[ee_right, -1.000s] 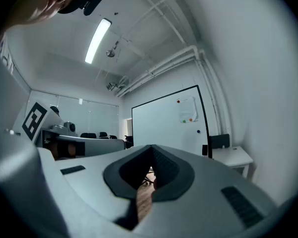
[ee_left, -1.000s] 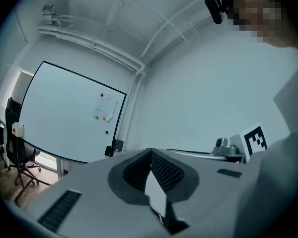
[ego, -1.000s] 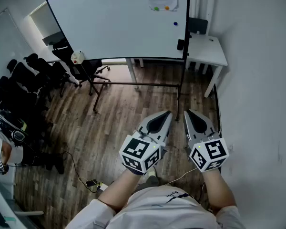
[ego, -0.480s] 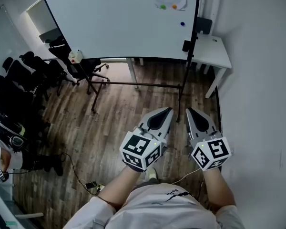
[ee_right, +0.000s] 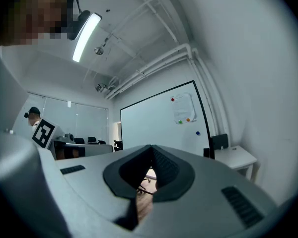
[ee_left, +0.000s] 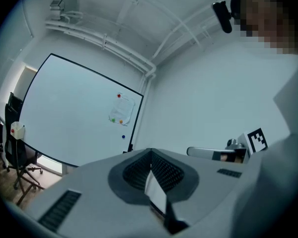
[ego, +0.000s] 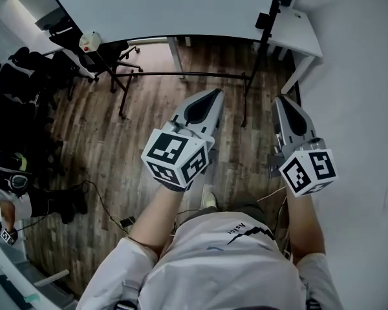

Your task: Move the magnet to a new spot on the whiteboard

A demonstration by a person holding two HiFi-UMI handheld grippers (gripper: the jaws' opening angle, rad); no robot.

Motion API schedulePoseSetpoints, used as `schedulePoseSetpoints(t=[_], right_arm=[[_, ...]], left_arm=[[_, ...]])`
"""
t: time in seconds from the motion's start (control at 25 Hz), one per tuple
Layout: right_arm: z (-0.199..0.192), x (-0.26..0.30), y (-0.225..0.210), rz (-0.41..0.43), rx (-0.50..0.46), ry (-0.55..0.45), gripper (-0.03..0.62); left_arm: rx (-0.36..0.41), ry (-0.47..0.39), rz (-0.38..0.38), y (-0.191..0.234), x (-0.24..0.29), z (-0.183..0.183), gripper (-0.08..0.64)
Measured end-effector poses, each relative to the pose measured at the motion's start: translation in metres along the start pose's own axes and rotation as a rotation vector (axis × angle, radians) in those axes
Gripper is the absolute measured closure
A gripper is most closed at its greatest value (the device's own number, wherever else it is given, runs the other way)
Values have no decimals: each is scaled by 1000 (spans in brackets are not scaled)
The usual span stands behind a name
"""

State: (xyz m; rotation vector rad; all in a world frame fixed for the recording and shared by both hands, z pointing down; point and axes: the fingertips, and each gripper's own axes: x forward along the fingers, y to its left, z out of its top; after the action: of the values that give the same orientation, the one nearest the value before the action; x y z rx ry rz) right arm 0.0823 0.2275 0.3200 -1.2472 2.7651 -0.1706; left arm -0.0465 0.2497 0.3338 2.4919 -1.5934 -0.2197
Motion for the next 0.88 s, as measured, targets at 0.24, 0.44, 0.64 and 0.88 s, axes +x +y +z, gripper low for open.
schedulePoseSetpoints(t=[0.24, 0.44, 0.64, 0.88], right_arm=[[-6, 29, -7, 13, -6, -14, 580], [-5, 71, -29, 35, 2, -20, 580], [-1, 121, -60, 71, 15, -25, 580], [8, 185, -106, 124, 23, -21, 580]], left_arm=[[1, 13, -7, 11, 14, -8, 549], [11, 17, -12, 24, 54, -7, 549], [28, 15, 2, 42, 103, -1, 549], [39, 12, 51, 69, 166, 10, 549]])
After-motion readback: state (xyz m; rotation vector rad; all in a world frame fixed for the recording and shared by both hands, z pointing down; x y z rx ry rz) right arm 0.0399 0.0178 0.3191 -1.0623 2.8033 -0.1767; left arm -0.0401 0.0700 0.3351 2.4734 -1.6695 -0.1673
